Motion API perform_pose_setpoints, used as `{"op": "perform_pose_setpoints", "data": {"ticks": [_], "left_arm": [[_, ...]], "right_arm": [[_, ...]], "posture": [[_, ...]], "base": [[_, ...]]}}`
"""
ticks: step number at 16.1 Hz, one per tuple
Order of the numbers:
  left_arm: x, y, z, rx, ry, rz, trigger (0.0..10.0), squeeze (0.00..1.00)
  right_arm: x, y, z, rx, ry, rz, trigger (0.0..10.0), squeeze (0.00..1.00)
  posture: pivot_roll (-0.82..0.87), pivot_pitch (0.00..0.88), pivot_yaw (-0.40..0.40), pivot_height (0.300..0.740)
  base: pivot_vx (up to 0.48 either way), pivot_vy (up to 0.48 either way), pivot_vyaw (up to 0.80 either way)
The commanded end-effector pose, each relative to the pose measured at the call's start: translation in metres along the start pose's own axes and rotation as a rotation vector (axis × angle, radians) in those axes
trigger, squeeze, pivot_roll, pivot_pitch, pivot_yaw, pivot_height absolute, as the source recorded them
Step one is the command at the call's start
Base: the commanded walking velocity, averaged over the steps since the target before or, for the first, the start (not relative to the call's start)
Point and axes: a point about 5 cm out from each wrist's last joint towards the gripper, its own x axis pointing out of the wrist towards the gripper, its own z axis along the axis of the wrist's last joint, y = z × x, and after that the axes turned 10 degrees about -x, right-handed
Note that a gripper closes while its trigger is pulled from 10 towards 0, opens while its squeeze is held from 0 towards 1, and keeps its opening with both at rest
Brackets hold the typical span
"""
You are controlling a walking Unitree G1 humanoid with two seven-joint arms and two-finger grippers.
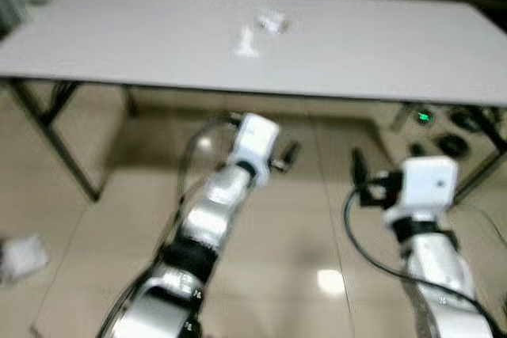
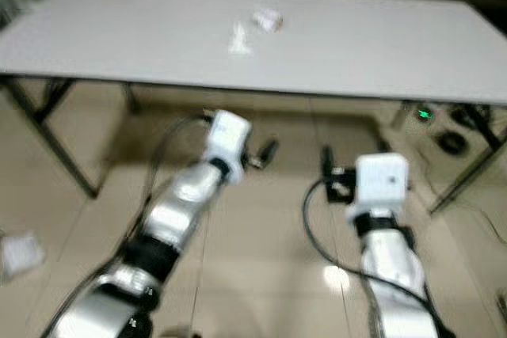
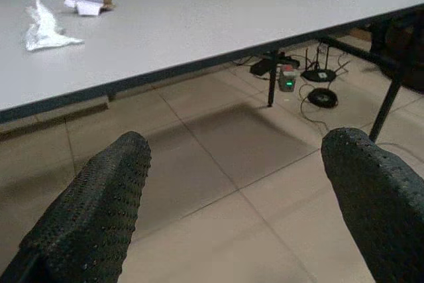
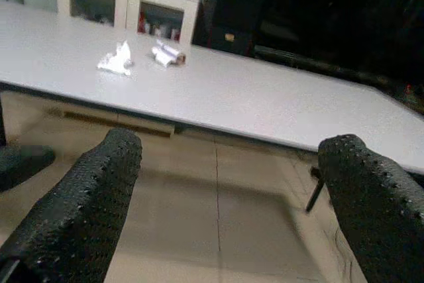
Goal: Picking trash to rubbish bin
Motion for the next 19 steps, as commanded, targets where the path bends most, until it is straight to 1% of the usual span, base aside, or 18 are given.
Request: {"op": "perform_pose_setpoints", "data": {"ticks": [1,5,6,8,10,19], "left_arm": [[-0.0010,0.0084,0.0011,0.021,0.005,0.026,10.0,0.00],[-0.0008,0.0086,-0.0011,0.014,0.012,0.039,10.0,0.00],[-0.0008,0.0079,0.0003,-0.012,-0.006,0.040,10.0,0.00],[-0.0007,0.0071,0.0014,-0.029,-0.013,0.035,10.0,0.00],[-0.0006,0.0063,0.0033,-0.024,-0.023,0.019,10.0,0.00],[-0.0006,0.0052,0.0039,-0.027,-0.030,0.012,10.0,0.00]], "right_arm": [[-0.0003,0.0012,0.0022,-0.002,-0.006,0.005,10.0,0.00],[-0.0011,0.0002,0.0013,-0.006,-0.001,0.008,10.0,0.00],[-0.0010,-0.0004,0.0012,-0.005,-0.001,0.007,10.0,0.00],[-0.0011,-0.0008,0.0013,-0.003,0.000,0.006,10.0,0.00],[-0.0016,-0.0008,0.0023,-0.004,-0.004,0.006,10.0,0.00],[-0.0011,0.0009,0.0046,-0.019,-0.016,0.016,10.0,0.00]], "posture": [[0.06,0.047,-0.042,0.740],[0.06,0.048,-0.047,0.740],[0.06,0.048,-0.051,0.740],[0.06,0.048,-0.051,0.740],[0.06,0.048,-0.053,0.740],[0.05,0.050,-0.057,0.740]], "base": [[0.000,0.000,0.69],[0.000,0.000,0.60],[0.000,0.000,0.00],[0.000,0.000,0.00],[0.000,0.000,0.00],[0.447,0.000,0.00]]}}
